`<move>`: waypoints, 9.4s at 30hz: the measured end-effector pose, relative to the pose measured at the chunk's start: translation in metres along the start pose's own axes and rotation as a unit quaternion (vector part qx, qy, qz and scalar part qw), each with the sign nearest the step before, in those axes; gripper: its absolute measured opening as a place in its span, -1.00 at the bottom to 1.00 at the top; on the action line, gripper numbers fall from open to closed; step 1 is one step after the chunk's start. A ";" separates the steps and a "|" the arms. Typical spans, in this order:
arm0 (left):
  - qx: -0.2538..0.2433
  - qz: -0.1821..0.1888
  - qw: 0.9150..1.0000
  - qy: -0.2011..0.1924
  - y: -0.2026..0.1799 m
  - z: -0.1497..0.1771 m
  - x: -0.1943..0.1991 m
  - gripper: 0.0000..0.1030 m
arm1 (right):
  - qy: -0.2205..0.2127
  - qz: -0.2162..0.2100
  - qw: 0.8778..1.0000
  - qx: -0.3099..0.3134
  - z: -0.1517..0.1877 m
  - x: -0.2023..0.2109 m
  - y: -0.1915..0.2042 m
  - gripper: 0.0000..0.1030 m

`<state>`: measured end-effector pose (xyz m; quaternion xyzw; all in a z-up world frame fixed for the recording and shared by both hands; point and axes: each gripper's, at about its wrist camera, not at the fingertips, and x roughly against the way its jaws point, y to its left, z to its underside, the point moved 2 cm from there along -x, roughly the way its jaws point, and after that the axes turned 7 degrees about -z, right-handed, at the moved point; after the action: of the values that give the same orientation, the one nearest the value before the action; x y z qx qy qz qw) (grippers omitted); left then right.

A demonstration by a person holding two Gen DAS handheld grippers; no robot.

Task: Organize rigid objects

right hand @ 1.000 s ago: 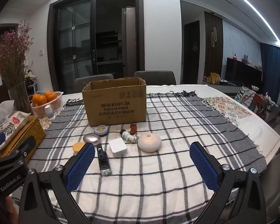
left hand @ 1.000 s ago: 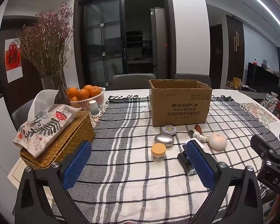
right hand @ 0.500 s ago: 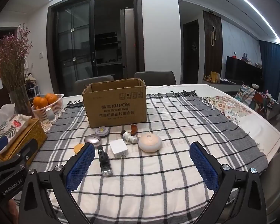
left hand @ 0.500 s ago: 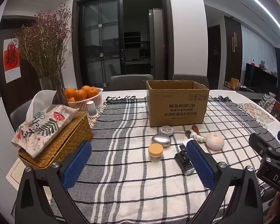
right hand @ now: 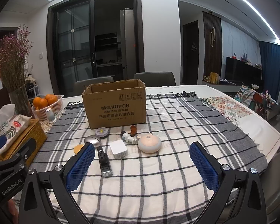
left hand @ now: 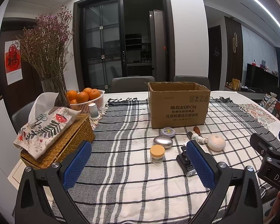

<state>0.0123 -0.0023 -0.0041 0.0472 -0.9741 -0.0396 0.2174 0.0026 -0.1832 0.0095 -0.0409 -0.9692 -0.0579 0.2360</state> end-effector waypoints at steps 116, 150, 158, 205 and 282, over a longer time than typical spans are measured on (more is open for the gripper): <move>-0.049 0.069 0.973 0.214 -0.046 0.047 -0.192 0.54 | 0.230 -0.120 0.966 -0.002 0.040 -0.221 0.009 0.32; -0.025 0.098 0.975 0.198 -0.051 0.033 -0.203 -0.23 | 0.217 -0.143 0.966 0.006 0.032 -0.239 0.019 -0.08; -0.019 0.110 0.978 0.175 -0.051 0.013 -0.185 -0.23 | 0.190 -0.141 0.972 0.001 0.015 -0.219 0.015 -0.10; -0.039 0.163 0.984 0.057 -0.077 -0.150 -0.193 -0.23 | 0.012 -0.120 0.993 -0.013 -0.145 -0.192 0.001 -0.10; -0.070 0.142 0.959 0.235 -0.101 -0.172 -0.262 -0.15 | 0.213 -0.103 0.971 0.048 -0.185 -0.274 -0.004 -0.02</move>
<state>0.3297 -0.0842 0.0314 -0.0987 -0.8872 -0.0643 0.4461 0.3289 -0.2256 0.0455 0.0836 -0.8973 -0.0428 0.4312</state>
